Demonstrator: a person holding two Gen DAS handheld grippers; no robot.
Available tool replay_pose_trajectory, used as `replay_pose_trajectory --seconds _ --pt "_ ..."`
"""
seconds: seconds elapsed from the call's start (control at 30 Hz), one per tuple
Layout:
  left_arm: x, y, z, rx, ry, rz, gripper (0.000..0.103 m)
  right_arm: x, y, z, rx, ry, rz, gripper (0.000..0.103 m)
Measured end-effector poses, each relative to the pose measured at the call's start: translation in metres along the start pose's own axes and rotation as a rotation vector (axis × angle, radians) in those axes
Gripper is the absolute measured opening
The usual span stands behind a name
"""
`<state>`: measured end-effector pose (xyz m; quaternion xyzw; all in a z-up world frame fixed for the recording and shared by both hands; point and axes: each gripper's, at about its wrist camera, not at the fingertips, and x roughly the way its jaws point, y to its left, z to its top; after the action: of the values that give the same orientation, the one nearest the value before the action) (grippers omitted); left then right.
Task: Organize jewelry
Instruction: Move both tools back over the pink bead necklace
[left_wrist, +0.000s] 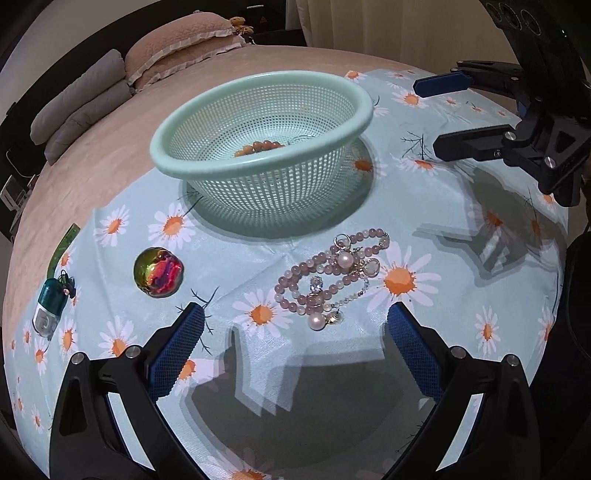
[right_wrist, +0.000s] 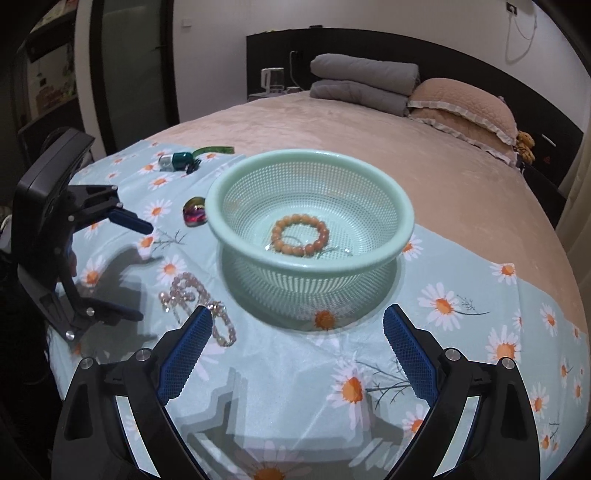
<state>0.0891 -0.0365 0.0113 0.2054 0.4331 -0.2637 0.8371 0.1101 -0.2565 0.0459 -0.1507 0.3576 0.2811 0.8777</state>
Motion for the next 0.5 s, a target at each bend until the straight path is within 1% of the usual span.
replay_pose_trajectory --seconds 0.13,0.2,0.3,0.37,0.4,0.43,0.47,0.5 --pt "0.005 -0.008 -0.005 0.011 0.014 -0.028 0.097 0.013 0.011 -0.013 -0.028 0.040 0.046 0.090" --pt "0.008 -0.010 -0.007 0.010 0.012 -0.041 0.097 0.026 0.017 -0.020 -0.034 0.081 0.062 0.089" --pt "0.013 -0.008 -0.010 -0.016 0.010 -0.053 0.097 0.041 0.026 -0.025 -0.050 0.112 0.068 0.088" --pt "0.014 -0.005 -0.011 -0.037 0.000 -0.058 0.097 0.047 0.031 -0.023 -0.062 0.105 0.065 0.087" --pt "0.014 -0.005 -0.011 -0.046 -0.014 -0.059 0.097 0.047 0.033 -0.022 -0.061 0.091 0.073 0.085" --pt "0.013 -0.005 -0.011 -0.050 -0.027 -0.053 0.096 0.047 0.035 -0.020 -0.061 0.076 0.084 0.072" --pt "0.012 -0.005 -0.011 -0.049 -0.036 -0.046 0.096 0.048 0.037 -0.017 -0.064 0.064 0.101 0.065" --pt "0.012 -0.005 -0.011 -0.044 -0.043 -0.043 0.092 0.048 0.040 -0.015 -0.069 0.057 0.116 0.065"
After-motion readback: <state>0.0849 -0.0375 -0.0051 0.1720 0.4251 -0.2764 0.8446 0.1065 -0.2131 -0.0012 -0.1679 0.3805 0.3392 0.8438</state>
